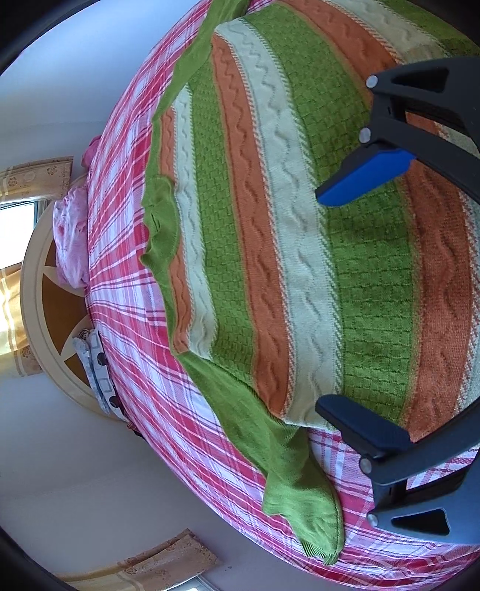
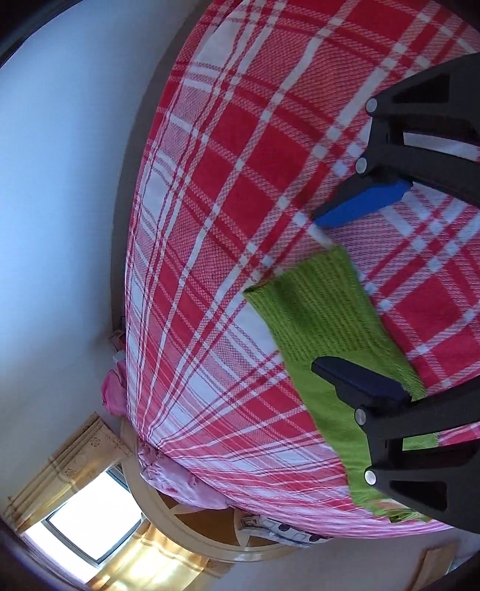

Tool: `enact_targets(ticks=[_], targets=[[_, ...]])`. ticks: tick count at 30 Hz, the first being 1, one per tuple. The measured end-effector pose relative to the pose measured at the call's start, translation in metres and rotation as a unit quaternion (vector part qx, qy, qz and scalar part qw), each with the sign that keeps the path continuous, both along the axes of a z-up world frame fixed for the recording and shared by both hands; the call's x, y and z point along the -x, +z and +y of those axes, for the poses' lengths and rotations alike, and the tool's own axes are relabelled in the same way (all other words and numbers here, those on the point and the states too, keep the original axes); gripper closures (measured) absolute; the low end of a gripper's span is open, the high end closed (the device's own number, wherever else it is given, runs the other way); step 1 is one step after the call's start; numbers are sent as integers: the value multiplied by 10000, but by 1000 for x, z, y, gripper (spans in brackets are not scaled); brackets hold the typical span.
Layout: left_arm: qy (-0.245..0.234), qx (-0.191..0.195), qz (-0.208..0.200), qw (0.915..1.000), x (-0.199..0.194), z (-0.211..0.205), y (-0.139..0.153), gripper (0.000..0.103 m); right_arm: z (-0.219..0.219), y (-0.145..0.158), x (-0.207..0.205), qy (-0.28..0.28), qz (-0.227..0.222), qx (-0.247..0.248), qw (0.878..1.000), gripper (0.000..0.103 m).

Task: Fold small clothes
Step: 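Move the right gripper to the green sleeve cuff and grasp it, then lift the cuff with the right gripper, lay the sleeve across the body, release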

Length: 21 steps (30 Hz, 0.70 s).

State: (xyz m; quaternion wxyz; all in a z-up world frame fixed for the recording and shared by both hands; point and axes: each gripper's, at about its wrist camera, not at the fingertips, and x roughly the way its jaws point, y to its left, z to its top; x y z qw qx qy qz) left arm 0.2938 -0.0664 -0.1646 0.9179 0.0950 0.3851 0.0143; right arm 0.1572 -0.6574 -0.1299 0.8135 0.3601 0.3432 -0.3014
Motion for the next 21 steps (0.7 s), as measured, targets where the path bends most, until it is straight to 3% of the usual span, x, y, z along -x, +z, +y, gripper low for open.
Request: enact_targets(ticks=[7,9,11,12,15,21], targets=[[43,6,24,10000,0,1,-2,0,-4,-2,-18,245,151,210,9994,39],[33,-30,39,10000,0,-1,-2,0,-1,-2,-24,369,237,341,9985,53],[35,-76,46,10000,-1,-2,-3,0,0,-3,-27,496,251,398,9977,80],[23,-93,50,9999,-1,-3,-3,0,-1,-4,-28,592,182,319,9976,84],[30,-111,51,9999,-1,-3,-3,0,2,-2,-27,685,-15,200,9975,90],[66,-70,1,10000,1,-1,-2,0,23,19,-26,884,-519,268,9944,92]])
